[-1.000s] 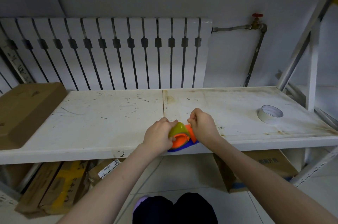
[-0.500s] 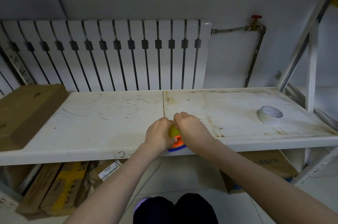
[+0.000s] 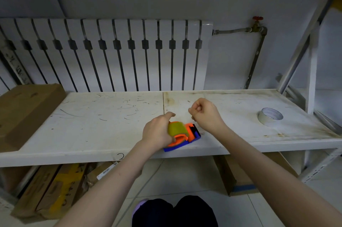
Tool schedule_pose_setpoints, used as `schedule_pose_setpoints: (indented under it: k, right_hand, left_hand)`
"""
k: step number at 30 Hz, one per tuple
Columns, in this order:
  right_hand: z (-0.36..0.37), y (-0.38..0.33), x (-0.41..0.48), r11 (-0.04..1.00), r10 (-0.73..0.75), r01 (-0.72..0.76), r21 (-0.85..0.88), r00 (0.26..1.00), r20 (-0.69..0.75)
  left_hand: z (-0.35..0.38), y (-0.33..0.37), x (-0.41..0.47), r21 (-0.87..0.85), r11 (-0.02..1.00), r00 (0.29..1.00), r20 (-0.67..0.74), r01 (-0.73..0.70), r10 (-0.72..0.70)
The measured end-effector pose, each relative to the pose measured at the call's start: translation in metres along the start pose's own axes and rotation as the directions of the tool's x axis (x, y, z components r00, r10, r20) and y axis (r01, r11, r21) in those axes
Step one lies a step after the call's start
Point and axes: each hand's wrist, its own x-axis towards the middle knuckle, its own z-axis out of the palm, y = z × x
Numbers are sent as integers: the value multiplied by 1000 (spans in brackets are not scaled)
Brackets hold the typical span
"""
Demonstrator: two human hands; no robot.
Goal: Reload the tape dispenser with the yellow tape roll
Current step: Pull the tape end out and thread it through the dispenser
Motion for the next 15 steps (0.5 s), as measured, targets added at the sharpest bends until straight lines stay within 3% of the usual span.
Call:
schedule_pose_setpoints:
  k: [4,10,15]
  right_hand:
    - [-7,22,9,989,133,-133,60,991,4]
    - [7,67,12,930,358,-354,101,933,-26]
    - [26,74,6,930,350,-343,130,936,-37]
  left_hand:
    - [-1,-13,-4,81,997,1000,2,-15,15]
    - [-4,-20,-10,60,997,999,17,-41,40]
    - [-3,-32,-7,76,997,998,70,-4,-2]
